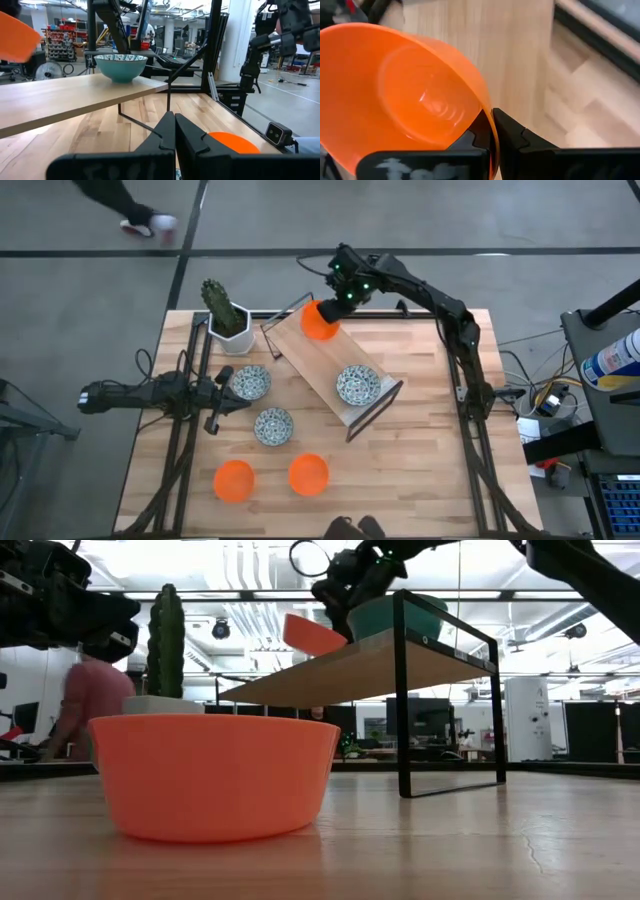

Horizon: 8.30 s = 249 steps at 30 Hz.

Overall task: Pick & Place Mini bowls
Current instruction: Put the right orange bowl on the shelf, then stack the right orange bowl on top of the orange bowl on the shelf

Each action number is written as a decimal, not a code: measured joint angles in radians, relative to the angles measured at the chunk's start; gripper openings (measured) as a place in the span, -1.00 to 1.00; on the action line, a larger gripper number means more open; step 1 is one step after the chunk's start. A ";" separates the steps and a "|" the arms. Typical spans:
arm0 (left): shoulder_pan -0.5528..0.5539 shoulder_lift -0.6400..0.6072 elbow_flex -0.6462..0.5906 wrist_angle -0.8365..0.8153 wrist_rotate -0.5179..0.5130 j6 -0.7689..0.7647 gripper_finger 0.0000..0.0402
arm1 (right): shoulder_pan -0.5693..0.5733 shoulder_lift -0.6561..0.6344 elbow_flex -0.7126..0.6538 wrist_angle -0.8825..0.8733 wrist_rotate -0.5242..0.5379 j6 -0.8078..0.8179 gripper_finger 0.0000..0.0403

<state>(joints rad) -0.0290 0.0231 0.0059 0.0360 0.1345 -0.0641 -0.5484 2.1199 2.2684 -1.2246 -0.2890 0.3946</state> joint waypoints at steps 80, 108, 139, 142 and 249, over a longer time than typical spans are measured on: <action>0.000 0.006 0.000 0.000 -0.001 0.000 -1.00 | 0.770 0.015 0.080 -0.046 0.165 -0.450 -0.61; 0.000 0.007 0.000 0.000 -0.002 0.000 -1.00 | 1.047 0.364 0.078 -0.055 0.472 -0.634 0.07; 0.000 0.008 0.000 0.000 -0.002 0.000 -1.00 | 1.031 0.342 0.086 0.025 0.420 -0.387 -0.96; 0.000 0.008 0.000 0.000 -0.001 0.000 -1.00 | 1.033 0.314 0.087 0.058 0.442 -0.395 -0.96; 0.000 0.011 0.000 0.000 -0.002 0.000 -1.00 | 0.460 -0.001 0.078 -0.157 0.635 -0.735 -0.43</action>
<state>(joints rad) -0.0291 0.0345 0.0058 0.0364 0.1329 -0.0639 -0.0883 2.1185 2.3465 -1.3811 0.3461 -0.3402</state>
